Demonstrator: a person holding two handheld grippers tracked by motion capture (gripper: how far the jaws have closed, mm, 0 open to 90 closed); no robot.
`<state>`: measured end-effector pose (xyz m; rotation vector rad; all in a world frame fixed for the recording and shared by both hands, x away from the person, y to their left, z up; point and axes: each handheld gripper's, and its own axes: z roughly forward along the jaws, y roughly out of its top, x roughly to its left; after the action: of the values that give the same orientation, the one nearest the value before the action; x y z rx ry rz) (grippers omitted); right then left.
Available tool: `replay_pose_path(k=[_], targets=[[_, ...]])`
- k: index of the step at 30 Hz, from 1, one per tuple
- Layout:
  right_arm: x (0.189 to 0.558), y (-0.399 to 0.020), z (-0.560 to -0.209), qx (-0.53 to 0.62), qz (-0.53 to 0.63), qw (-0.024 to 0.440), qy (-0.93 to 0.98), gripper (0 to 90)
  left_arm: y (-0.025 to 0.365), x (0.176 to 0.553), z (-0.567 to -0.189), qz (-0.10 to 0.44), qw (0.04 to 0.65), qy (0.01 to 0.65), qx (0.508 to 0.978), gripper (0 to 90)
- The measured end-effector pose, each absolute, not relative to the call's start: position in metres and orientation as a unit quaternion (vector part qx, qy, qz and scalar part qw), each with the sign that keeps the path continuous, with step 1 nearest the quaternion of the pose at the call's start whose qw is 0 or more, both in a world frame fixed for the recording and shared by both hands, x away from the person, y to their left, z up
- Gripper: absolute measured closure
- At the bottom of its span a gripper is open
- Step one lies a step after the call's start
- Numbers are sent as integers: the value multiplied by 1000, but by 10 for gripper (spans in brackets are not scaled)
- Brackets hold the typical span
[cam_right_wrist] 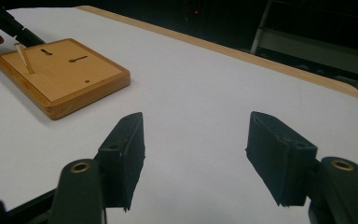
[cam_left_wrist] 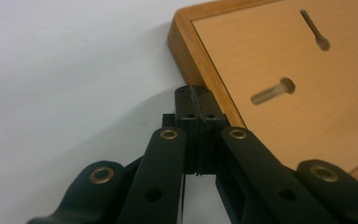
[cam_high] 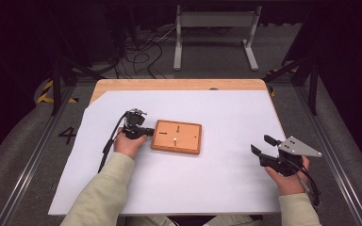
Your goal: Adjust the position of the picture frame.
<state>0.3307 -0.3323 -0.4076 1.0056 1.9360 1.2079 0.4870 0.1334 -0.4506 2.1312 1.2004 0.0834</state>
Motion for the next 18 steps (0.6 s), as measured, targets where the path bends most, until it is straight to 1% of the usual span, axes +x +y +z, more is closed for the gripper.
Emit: replay_pose_path(k=[2,8,12,14,16,17,18], targets=[[331,-332,-408,382,459,318,736,371,130,486,-451,29,341,456,822,900],[332,-334,-408,385,458,315,737,370,102,470,-451,-2,347,427,835,900],[334,-332,-409,389,458,307,738,376,83,459,-450,-12,346,398,850,900],[338,-331,-410,395,453,298,741,406,76,453,-450,-20,344,386,856,900],[343,-328,-411,405,445,289,744,466,73,449,-449,-16,338,375,863,900],[348,-326,-411,413,444,270,748,493,74,448,-449,-15,339,372,864,900],[351,-324,-411,416,441,262,751,514,76,448,-448,-21,344,373,861,900]])
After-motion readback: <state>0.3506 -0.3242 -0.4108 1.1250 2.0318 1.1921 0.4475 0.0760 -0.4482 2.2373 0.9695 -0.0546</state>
